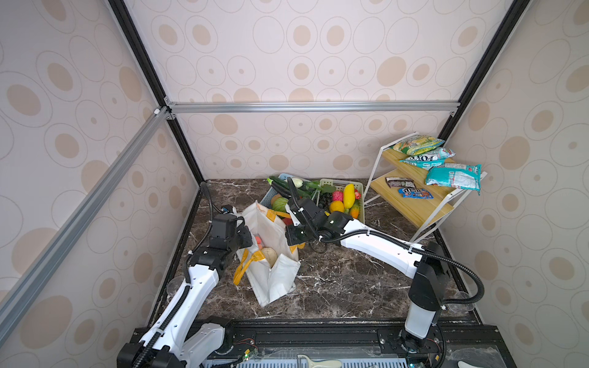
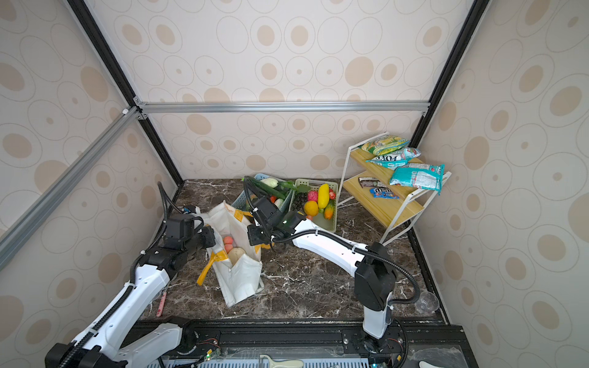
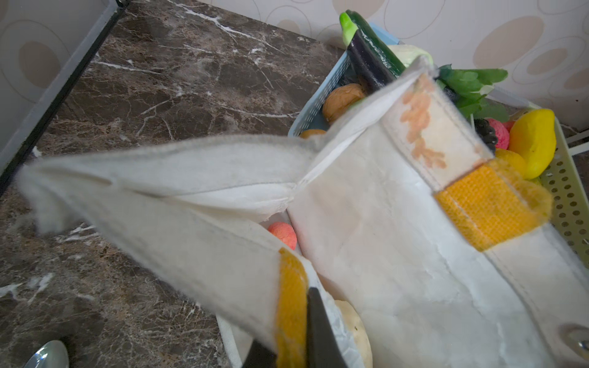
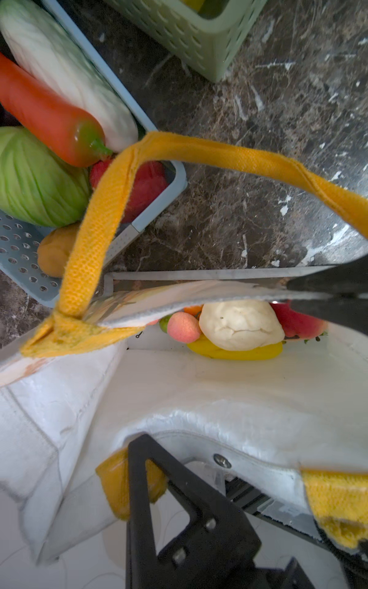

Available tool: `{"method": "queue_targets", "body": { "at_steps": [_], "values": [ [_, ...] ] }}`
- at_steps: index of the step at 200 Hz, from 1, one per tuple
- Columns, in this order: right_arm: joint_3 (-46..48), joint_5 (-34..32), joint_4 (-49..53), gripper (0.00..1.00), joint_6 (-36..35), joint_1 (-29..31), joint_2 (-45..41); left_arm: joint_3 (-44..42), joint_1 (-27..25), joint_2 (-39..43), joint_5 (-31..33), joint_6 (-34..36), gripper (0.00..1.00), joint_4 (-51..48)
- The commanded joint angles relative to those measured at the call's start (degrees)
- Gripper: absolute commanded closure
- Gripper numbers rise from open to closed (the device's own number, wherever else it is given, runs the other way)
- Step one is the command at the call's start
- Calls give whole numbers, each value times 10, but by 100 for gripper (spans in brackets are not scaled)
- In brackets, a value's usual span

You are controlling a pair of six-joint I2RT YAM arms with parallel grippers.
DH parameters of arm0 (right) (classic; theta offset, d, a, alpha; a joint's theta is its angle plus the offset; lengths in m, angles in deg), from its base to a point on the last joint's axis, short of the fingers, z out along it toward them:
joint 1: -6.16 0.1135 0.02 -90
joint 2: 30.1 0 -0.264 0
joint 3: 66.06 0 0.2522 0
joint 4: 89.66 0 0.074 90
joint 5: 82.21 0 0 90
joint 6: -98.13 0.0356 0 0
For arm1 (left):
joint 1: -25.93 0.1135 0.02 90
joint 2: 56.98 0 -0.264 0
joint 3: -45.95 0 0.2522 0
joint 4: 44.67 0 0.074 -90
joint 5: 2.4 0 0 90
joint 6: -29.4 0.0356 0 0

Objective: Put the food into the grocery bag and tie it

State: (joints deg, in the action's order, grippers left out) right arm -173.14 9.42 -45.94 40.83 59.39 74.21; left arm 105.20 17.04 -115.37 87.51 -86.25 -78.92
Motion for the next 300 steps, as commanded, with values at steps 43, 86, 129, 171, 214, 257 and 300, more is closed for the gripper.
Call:
{"method": "queue_targets", "body": {
  "at_steps": [43, 86, 129, 171, 214, 257, 300],
  "values": [
    [1, -52, -66, 93, 74, 15, 29, 46, 37, -49, -36, 3, 100, 109],
    [-6, -50, -78, 91, 74, 15, 40, 45, 50, -83, -55, 7, 100, 146],
    [-30, -32, -55, 73, 43, 16, 39, 44, 61, -94, -87, -2, 100, 171],
    [-38, -135, -1, 52, -35, 9, -3, 38, 62, -86, -83, 4, 100, 164],
    [-35, -155, 25, 45, -80, -43, -49, 31, 63, -82, -89, 2, 100, 164],
    [-20, -148, 35, 43, -89, -130, -51, 31, 63, -81, -96, 2, 100, 164],
    [-27, -137, 46, 42, -88, -219, 2, 29, 63, -78, -100, 3, 100, 159]
  ]
}}
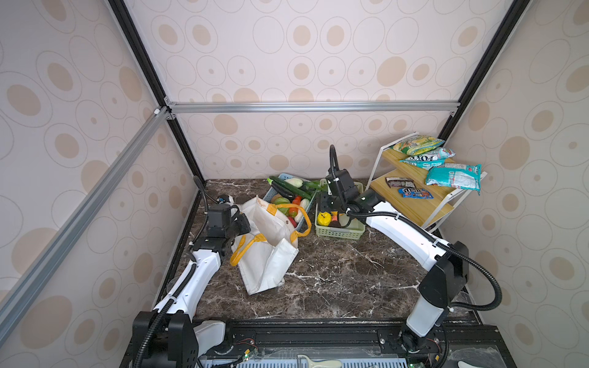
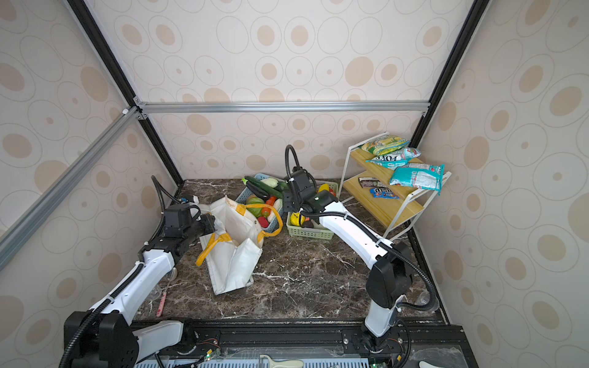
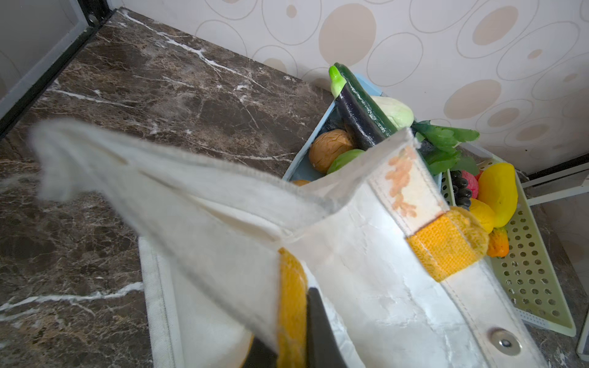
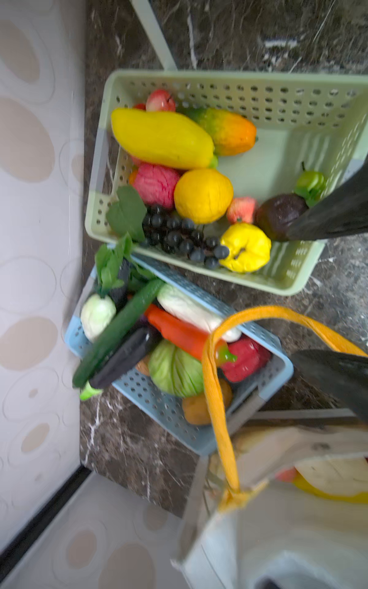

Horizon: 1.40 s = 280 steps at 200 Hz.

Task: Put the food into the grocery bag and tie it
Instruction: 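Move the right gripper over the pale-green basket and lower toward the fruits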

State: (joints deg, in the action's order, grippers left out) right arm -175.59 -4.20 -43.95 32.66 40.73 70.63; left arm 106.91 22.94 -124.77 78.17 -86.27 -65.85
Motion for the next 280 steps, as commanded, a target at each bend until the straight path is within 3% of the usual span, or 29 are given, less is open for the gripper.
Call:
{"method": "queue_targets", "body": {
  "at_steps": [1, 36, 92, 175, 280],
  "values": [
    [-3, -1, 27, 42, -7, -34, 39, 12, 4, 16, -7, 3, 100, 29],
    [-30, -47, 55, 42, -8, -63, 84, 11, 4, 21, -8, 4, 100, 28],
    [-46, -151, 98, 51, -19, -74, 145, 17, 4, 21, -10, 10, 100, 22],
    [-62, -229, 101, 53, -38, -82, 225, 11, 4, 20, -17, 8, 100, 28],
    [-45, -240, 48, 48, -42, -100, 271, 10, 4, 27, -15, 10, 100, 21]
  ]
}}
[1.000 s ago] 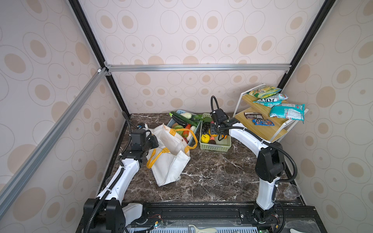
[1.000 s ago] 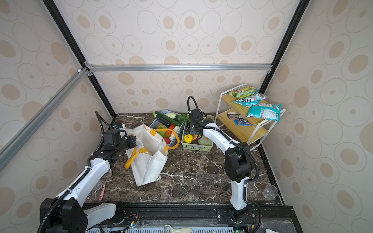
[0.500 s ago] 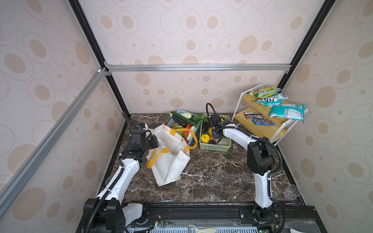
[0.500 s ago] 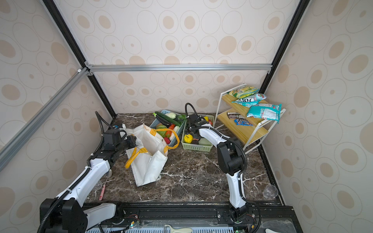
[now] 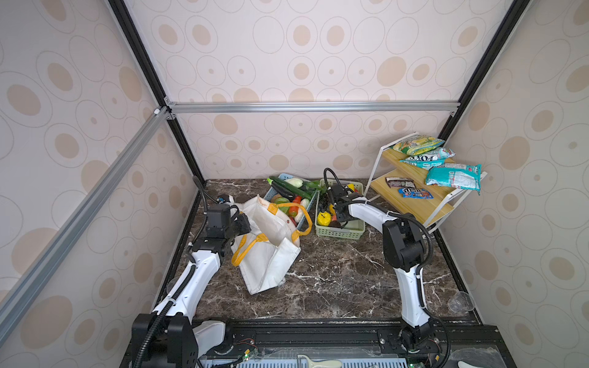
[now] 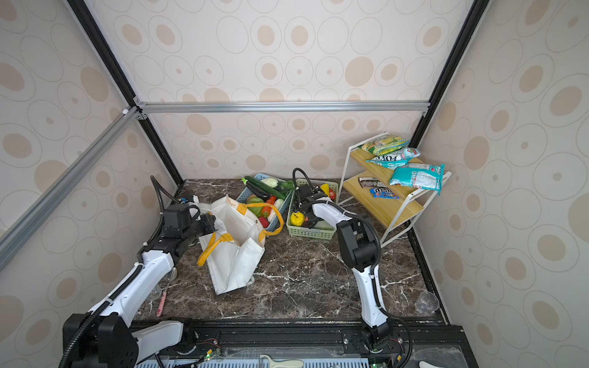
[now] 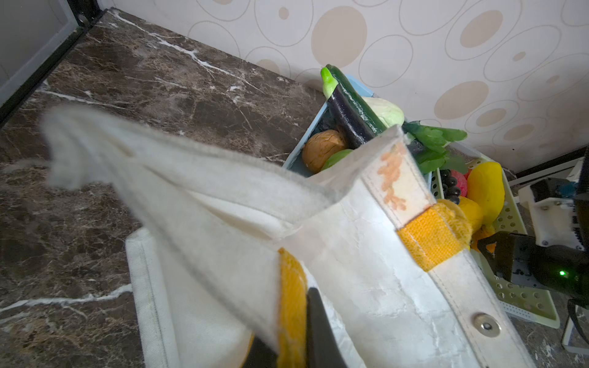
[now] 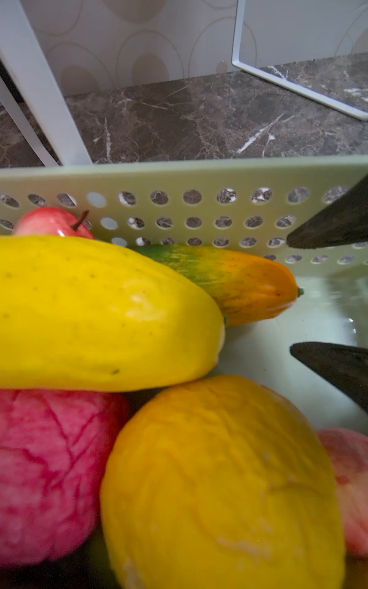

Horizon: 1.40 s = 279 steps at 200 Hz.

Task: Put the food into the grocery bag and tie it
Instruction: 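Move the right gripper over the pale-green basket and lower toward the fruits, then close the right gripper on the green-orange papaya in the basket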

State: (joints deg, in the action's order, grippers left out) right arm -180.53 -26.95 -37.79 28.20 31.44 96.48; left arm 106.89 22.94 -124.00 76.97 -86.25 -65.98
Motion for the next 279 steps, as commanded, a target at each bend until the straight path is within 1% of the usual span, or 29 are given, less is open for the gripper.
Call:
{"method": "queue_targets", "body": {
  "at_steps": [1, 82, 131, 142, 165, 206, 240, 267, 279],
  "values": [
    [5, -13, -14, 48, 3, -7, 13, 10, 4, 20, -3, 10, 100, 23],
    [10, -13, -24, 48, 14, -15, 37, 12, 4, 22, -6, 7, 100, 22],
    [5, -12, -18, 45, 24, -18, 48, 12, 5, 27, -7, 7, 100, 18],
    [6, -11, -20, 47, 24, -18, 46, 12, 4, 28, -7, 7, 100, 17],
    [14, -7, -29, 55, 19, -20, 34, 12, 4, 31, -6, 7, 100, 16],
    [21, 5, -26, 63, 16, -19, 6, 10, 4, 33, -7, 6, 100, 15],
    [35, 24, -27, 67, 14, -19, -26, 8, 4, 32, -10, 3, 100, 18],
    [42, 43, -23, 67, 17, -18, -48, 8, 5, 30, -11, 2, 100, 20],
    [46, 40, -29, 67, 12, -18, -54, 7, 4, 30, -12, 1, 100, 21]
  ]
}}
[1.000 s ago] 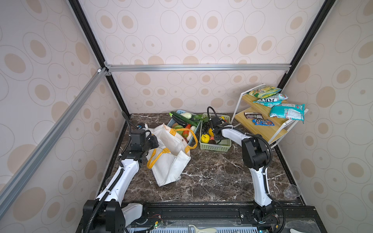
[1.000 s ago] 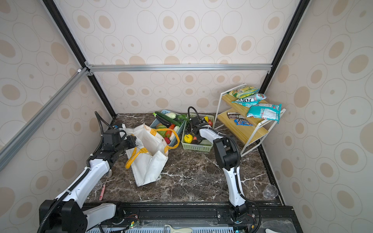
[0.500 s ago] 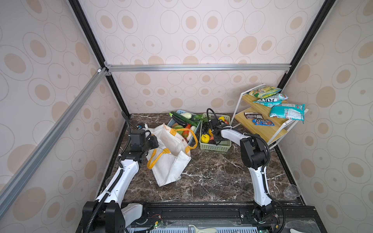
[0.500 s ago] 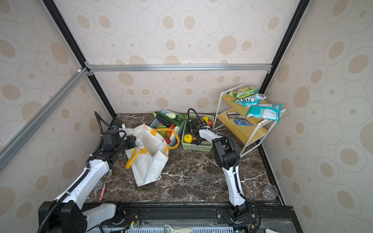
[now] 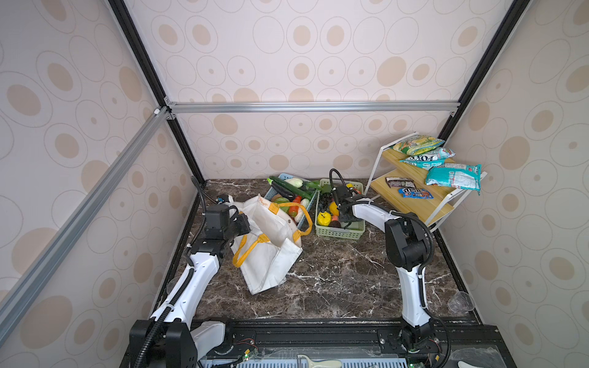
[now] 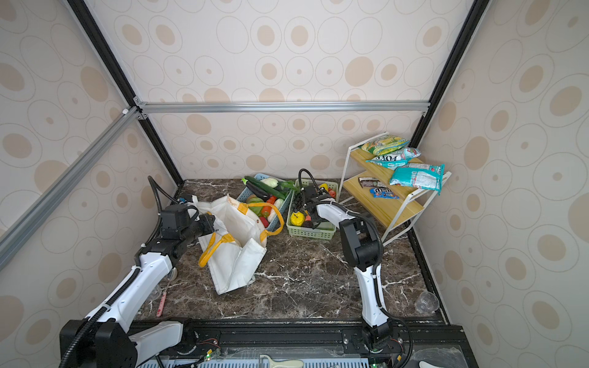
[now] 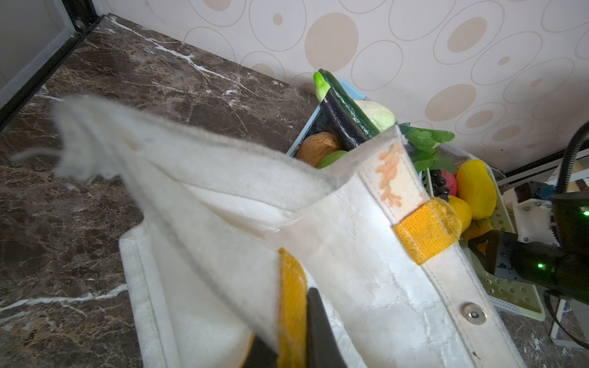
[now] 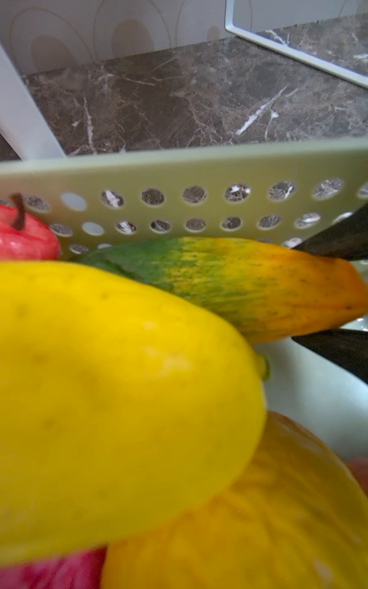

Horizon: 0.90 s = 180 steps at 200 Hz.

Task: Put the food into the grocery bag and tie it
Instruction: 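Close the right gripper on the green-orange papaya in the basket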

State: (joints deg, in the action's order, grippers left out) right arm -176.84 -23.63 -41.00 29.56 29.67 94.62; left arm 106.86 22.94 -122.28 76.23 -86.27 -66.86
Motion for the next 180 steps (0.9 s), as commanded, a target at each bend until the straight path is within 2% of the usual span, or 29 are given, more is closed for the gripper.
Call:
{"method": "queue_targets", "body": {
  "at_steps": [1, 47, 96, 180],
  "values": [
    [9, 5, 4, 67, -2, -1, -36, 8, 5, 13, -5, 1, 100, 30],
    [-39, -30, 12, 63, -40, -1, 4, 3, 4, 13, -4, 1, 100, 32],
    [-60, -50, 0, 53, -61, -3, 43, 3, 4, 8, -2, 5, 100, 29],
    [-78, -39, -3, 46, -59, -21, 74, 4, 5, 3, -3, 5, 100, 30]
  ]
}}
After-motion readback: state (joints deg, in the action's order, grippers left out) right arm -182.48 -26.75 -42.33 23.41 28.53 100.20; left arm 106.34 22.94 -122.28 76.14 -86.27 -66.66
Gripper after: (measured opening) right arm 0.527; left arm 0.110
